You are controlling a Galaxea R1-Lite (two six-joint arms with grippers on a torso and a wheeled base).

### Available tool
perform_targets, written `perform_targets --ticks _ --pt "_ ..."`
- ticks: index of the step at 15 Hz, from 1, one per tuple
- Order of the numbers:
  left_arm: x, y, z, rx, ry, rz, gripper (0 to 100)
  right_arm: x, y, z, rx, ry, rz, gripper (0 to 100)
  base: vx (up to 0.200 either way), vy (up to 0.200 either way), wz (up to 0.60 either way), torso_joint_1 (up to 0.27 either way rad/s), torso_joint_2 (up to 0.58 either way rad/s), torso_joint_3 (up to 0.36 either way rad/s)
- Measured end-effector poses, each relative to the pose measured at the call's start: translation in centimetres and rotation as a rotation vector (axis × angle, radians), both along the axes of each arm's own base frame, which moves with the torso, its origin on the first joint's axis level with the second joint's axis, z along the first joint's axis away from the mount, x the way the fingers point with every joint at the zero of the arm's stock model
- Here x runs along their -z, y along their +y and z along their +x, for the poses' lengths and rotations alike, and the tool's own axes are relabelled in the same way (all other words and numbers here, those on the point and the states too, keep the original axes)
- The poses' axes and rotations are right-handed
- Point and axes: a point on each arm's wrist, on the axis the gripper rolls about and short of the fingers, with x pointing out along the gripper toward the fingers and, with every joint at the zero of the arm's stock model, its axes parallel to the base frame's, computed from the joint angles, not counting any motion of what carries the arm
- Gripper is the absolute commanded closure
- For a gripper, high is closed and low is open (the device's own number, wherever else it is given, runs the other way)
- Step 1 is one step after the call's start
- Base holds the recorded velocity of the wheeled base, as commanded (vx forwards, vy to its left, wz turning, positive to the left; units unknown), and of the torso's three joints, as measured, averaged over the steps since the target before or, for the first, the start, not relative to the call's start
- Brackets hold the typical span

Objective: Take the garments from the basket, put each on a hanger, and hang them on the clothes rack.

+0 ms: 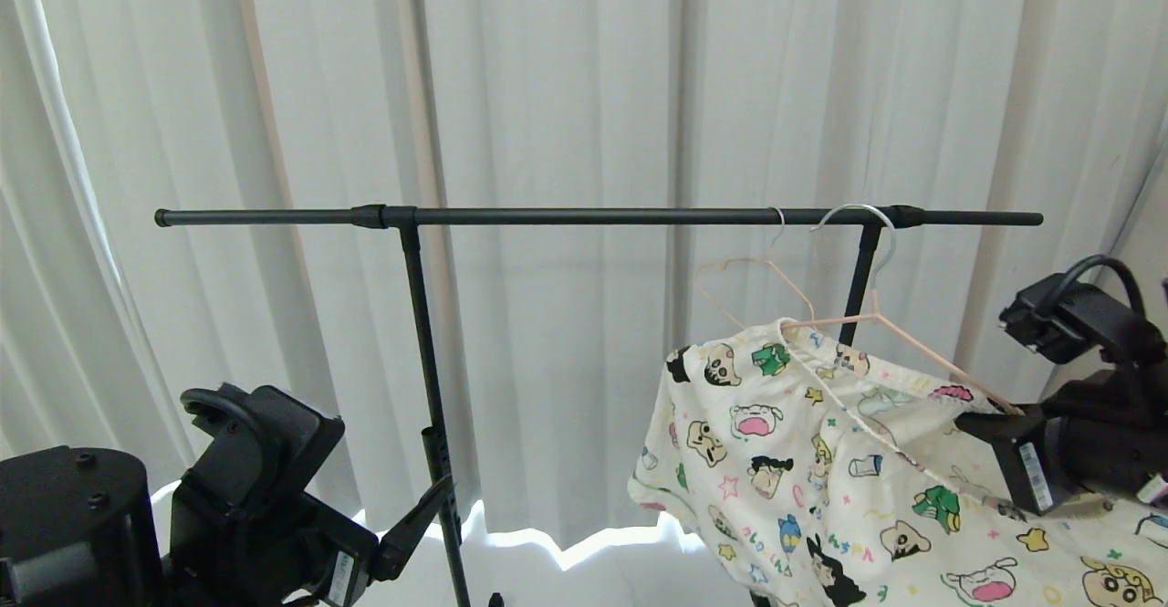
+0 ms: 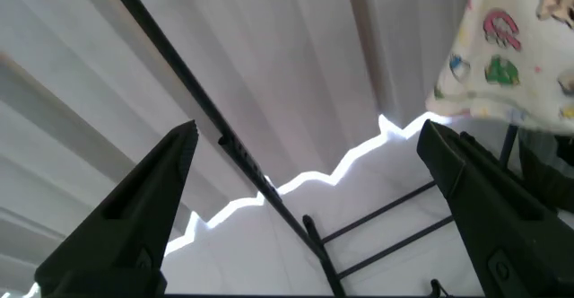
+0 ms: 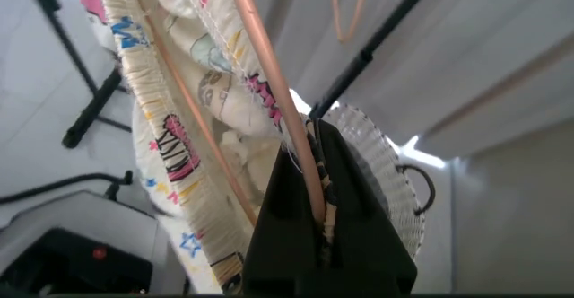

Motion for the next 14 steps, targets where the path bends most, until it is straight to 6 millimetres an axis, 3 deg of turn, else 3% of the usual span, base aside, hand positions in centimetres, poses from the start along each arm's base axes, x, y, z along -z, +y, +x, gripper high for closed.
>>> perform_targets --ticks 4,9,14 --pt "-0.1 -0.3 -0.1 0.018 -0.003 -0.002 0 0.7 2.6 2.9 0.163 0.036 0.042 100 0.000 0.000 0.00 0.000 0.00 0.000" --pt "-0.2 -0.6 -0.2 0.038 -0.005 -0.002 0 1.8 7.3 3.8 0.235 0.053 0.100 100 0.000 0.000 0.00 0.000 0.00 0.000" --pt "-0.2 -0.7 -0.2 0.040 -0.004 -0.006 0 1.6 8.8 5.2 0.232 0.046 0.103 100 0.000 0.000 0.00 0.000 0.00 0.000"
